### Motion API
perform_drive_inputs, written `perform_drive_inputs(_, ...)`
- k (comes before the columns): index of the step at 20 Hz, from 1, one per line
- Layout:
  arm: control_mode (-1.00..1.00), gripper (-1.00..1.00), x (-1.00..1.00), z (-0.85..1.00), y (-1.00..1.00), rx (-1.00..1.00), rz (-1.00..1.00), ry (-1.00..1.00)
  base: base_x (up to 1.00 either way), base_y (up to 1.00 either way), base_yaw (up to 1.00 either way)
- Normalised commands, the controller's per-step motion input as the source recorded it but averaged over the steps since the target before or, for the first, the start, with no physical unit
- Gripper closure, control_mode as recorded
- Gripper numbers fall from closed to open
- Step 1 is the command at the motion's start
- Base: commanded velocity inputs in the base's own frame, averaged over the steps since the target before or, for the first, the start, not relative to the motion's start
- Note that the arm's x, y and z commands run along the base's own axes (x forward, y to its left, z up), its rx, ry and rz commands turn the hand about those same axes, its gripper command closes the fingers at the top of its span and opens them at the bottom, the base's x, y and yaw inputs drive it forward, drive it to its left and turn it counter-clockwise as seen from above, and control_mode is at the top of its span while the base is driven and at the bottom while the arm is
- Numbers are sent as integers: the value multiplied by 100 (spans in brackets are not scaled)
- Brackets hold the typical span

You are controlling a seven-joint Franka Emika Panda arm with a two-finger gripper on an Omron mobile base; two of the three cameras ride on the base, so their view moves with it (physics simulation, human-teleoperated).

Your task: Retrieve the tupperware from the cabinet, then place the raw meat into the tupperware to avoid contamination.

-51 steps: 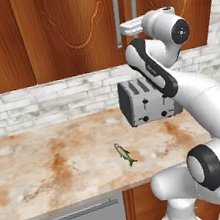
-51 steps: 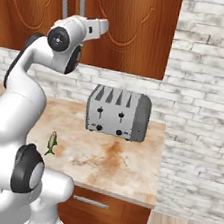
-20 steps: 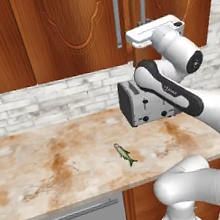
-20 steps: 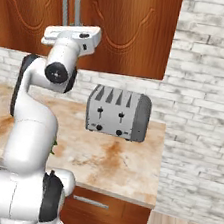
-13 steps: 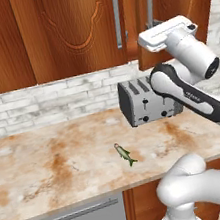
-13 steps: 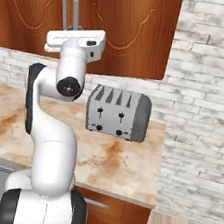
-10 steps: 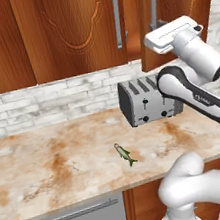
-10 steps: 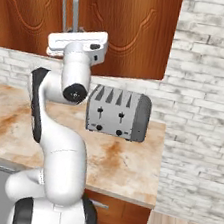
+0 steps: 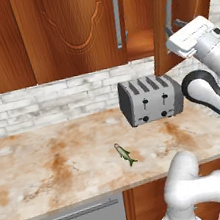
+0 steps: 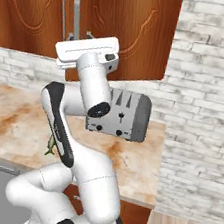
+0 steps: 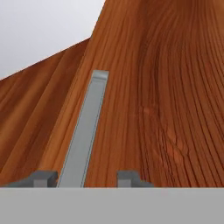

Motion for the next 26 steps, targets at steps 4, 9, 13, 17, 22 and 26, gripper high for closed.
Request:
perform_drive_inputs(4, -100, -100, -22, 0, -65, 0, 15, -4, 0, 0, 0)
perform_drive_inputs(9, -100, -100, -37, 0, -45, 0, 16, -4, 0, 0, 0)
perform_drive_inputs(13, -100, -100, -64, 5, -2, -2, 14, -2, 0, 0, 0)
perform_drive_inputs(17, -100, -100, -75, 19, 12, -8, 6, 0, 0, 0, 0)
perform_drive_inputs(22, -100, -100, -78, 15, 38, -13, 1, 0, 0, 0, 0)
perform_drive_inputs(26, -100, -100, -56, 3, 50, -19, 0, 9, 0, 0, 0)
